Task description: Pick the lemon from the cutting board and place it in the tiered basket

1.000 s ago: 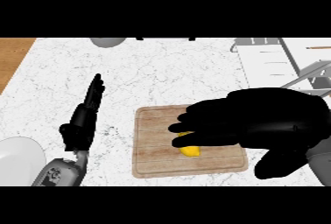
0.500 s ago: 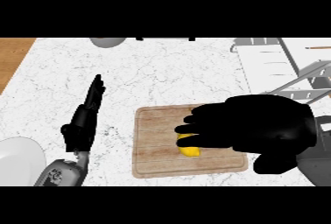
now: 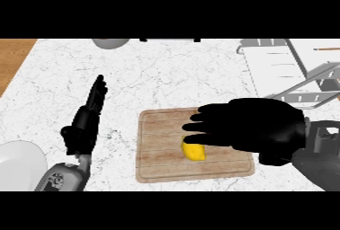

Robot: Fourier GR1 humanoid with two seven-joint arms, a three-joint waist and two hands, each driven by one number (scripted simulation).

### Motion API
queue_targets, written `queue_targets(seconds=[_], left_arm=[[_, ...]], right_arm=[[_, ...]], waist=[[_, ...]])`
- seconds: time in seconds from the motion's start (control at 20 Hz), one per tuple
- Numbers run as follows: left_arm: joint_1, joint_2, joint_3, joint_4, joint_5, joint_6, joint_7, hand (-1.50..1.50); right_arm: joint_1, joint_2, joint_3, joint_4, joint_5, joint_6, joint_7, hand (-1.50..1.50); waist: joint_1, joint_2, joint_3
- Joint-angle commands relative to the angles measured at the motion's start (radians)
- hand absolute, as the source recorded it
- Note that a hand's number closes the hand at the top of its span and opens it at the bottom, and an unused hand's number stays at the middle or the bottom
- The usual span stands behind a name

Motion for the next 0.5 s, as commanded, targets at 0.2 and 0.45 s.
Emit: queue_targets(seconds=[0.2,0.45], left_arm=[[-0.006,-0.045,0.0,0.049,-0.032,-0.007,-0.03,0.0],[-0.016,-0.058,0.014,0.03,-0.048,-0.009,0.007,0.0]], right_arm=[[-0.028,0.001,0.091,0.064,0.14,-0.093,-0.213,-1.5],[-0.038,0.047,0.101,0.136,0.223,-0.183,-0.273,-1.5]], waist=[[0.001,0.001,0.0],[-0.001,-0.001,0.0]])
